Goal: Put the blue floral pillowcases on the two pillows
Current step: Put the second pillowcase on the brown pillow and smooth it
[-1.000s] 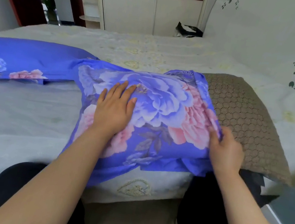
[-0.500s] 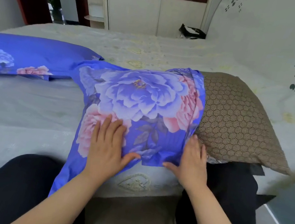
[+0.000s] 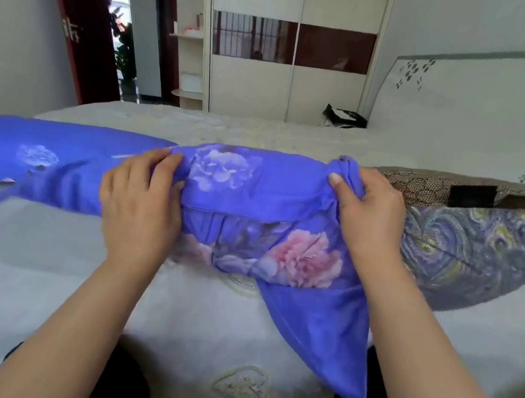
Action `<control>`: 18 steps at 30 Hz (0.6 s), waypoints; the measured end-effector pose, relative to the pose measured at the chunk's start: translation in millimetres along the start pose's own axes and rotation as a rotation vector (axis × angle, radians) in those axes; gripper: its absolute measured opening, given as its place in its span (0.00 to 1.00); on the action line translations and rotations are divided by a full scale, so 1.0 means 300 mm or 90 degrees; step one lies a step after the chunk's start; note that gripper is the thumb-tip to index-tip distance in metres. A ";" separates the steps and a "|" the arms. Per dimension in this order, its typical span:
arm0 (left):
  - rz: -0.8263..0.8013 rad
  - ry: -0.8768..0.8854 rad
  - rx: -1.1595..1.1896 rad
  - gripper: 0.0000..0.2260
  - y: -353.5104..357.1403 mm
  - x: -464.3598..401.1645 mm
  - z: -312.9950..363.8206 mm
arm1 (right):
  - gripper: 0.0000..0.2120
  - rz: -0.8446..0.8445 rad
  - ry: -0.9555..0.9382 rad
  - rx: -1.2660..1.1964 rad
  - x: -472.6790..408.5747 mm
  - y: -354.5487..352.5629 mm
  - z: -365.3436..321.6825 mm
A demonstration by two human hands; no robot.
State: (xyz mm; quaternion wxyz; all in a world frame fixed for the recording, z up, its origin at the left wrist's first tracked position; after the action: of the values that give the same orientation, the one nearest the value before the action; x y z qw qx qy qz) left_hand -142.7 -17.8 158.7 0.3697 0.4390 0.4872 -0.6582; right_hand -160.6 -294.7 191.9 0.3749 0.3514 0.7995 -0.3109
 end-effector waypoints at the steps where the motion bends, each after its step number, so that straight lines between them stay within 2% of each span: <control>1: 0.008 0.020 0.010 0.14 0.007 -0.006 0.002 | 0.16 -0.020 0.013 0.021 -0.023 0.011 -0.006; 4: -0.098 0.075 0.083 0.22 0.069 0.036 0.015 | 0.15 -0.075 0.056 0.057 -0.047 0.049 0.025; 6: -0.119 0.066 0.099 0.25 0.086 0.058 0.021 | 0.15 -0.048 0.053 0.094 -0.051 0.041 0.035; 9: -0.077 -0.001 0.088 0.16 0.074 0.007 0.034 | 0.17 0.024 0.025 0.207 -0.045 0.009 0.020; 11: -0.027 0.016 0.095 0.11 0.060 -0.036 0.079 | 0.16 0.013 0.023 0.222 -0.028 0.017 0.007; 13: 0.004 0.085 0.158 0.09 0.050 -0.048 0.178 | 0.16 -0.033 0.052 0.180 -0.008 0.059 0.003; 15: -0.029 0.143 0.214 0.08 0.051 -0.020 0.302 | 0.15 -0.081 0.084 0.112 0.003 0.106 0.017; 18: -0.107 0.117 0.242 0.11 0.090 0.004 0.344 | 0.13 -0.125 0.129 0.000 -0.011 0.110 0.044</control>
State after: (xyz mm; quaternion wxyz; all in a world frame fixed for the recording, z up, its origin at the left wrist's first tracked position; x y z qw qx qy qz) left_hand -140.9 -124.5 163.5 0.1784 0.5168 0.4210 -0.7237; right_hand -127.8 -287.4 180.1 0.2599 0.3012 0.8640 -0.3086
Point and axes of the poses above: each hand's wrist, its own x-axis away from the middle knuckle, its own y-axis out of the palm, z = x × y, the point moved 3 cm from there along -x, towards the middle knuckle, and after that the axes turned 4 degrees about z, right-handed, at the moved point
